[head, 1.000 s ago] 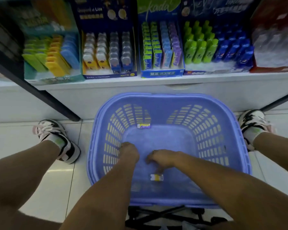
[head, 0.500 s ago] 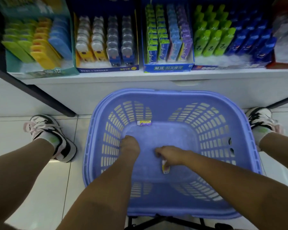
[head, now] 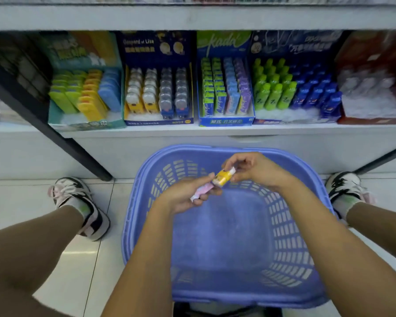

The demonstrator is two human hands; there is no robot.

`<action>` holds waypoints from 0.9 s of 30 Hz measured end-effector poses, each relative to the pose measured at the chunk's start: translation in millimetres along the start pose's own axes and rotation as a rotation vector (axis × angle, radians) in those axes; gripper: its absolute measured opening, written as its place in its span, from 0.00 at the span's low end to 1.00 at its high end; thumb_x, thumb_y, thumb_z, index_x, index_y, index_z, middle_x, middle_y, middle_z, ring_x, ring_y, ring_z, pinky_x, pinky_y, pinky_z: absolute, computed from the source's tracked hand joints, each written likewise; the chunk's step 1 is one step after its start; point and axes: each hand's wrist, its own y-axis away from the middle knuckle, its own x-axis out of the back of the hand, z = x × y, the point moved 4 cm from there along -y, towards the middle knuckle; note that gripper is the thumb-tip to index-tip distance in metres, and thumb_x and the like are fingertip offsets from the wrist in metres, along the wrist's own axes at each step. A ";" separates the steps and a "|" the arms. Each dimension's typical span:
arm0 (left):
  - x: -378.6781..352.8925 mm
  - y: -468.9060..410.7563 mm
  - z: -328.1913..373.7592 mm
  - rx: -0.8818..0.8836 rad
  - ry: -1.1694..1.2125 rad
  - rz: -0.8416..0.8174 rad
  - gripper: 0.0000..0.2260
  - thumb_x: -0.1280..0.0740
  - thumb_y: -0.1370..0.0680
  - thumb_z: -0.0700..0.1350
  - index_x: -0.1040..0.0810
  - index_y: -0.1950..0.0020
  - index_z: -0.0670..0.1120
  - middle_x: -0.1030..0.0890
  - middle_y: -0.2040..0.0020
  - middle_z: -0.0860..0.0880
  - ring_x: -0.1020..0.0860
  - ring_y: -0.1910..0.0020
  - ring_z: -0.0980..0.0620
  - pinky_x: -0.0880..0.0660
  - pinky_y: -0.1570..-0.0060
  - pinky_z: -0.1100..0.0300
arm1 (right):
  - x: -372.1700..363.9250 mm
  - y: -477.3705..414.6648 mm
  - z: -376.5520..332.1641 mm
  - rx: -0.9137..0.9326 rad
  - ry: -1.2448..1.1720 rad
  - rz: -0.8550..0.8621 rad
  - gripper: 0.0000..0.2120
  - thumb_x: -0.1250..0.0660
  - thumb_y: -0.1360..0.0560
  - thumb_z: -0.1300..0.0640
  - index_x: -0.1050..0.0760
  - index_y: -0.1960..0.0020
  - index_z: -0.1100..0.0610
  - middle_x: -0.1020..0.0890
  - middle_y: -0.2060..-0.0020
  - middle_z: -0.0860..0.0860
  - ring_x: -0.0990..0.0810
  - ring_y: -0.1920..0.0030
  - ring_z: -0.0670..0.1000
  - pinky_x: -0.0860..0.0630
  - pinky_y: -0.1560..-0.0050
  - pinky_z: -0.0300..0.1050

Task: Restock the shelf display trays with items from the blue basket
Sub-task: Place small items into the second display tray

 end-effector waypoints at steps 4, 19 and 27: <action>-10.3 19.3 23.3 -0.208 0.134 -0.013 0.11 0.37 0.22 0.41 0.18 0.61 0.44 0.20 0.66 0.51 0.38 0.77 0.62 0.44 0.79 0.73 | -3.0 5.7 -36.5 0.110 0.049 0.064 0.17 0.33 0.32 0.76 0.22 0.56 0.55 0.19 0.56 0.54 0.21 0.58 0.41 0.24 0.52 0.33; 50.0 83.6 93.2 -0.790 0.067 0.677 0.05 0.34 0.22 0.43 0.18 0.55 0.48 0.26 0.68 0.49 0.37 0.76 0.59 0.38 0.75 0.66 | -38.5 -57.8 -158.6 0.319 0.254 0.378 0.10 0.27 0.30 0.60 0.19 0.49 0.57 0.16 0.55 0.55 0.20 0.58 0.48 0.22 0.56 0.35; 98.0 100.1 75.1 -0.596 0.349 0.765 0.18 0.46 0.18 0.53 0.21 0.54 0.45 0.27 0.76 0.52 0.40 0.82 0.58 0.45 0.81 0.68 | -64.4 -119.3 -187.2 0.460 0.737 0.358 0.11 0.32 0.26 0.62 0.21 0.44 0.58 0.18 0.52 0.52 0.23 0.55 0.47 0.24 0.47 0.43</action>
